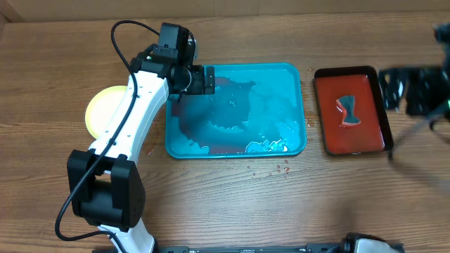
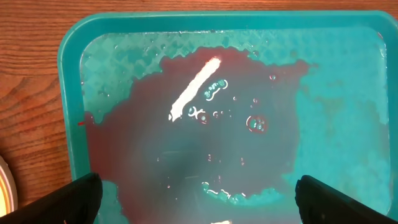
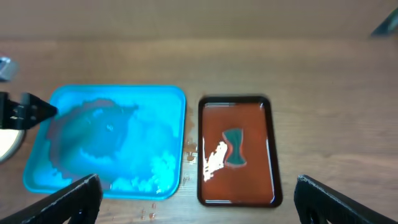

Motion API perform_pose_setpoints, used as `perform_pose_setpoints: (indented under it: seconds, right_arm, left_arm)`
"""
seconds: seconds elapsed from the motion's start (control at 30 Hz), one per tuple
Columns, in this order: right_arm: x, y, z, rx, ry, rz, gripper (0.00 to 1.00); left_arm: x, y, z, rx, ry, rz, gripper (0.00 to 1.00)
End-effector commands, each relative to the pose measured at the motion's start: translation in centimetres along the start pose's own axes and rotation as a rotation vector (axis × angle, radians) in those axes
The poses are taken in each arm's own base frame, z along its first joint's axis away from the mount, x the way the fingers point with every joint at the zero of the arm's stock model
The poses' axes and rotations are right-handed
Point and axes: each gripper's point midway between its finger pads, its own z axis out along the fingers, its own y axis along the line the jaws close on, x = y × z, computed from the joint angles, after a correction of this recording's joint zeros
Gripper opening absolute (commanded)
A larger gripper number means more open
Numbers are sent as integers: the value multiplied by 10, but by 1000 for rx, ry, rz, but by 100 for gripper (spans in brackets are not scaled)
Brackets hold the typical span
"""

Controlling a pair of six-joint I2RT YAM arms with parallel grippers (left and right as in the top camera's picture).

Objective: Clean dirty plates on tray and stack at the side

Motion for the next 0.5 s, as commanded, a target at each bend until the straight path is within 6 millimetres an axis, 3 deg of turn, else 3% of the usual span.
perform_pose_setpoints:
  seconds: [0.0,0.1,0.2,0.3,0.47]
  right_arm:
    - [19,10,-33,11,-104,-11,100]
    - [49,14,-54,44,-267,8,100]
    - [77,16,-49,42,-368,37,100]
    - [108,16,-24,21,-401,78,100]
    - [157,26,46,-111,-309,152,100]
  left_arm:
    - [-2,-1,0,5,-3,12,100]
    - [-2,-1,0,5,-3,12,100]
    - [-2,-1,0,5,-3,12,100]
    - [-2,-1,0,5,-3,12,100]
    - [-2,-1,0,5,-3,12,100]
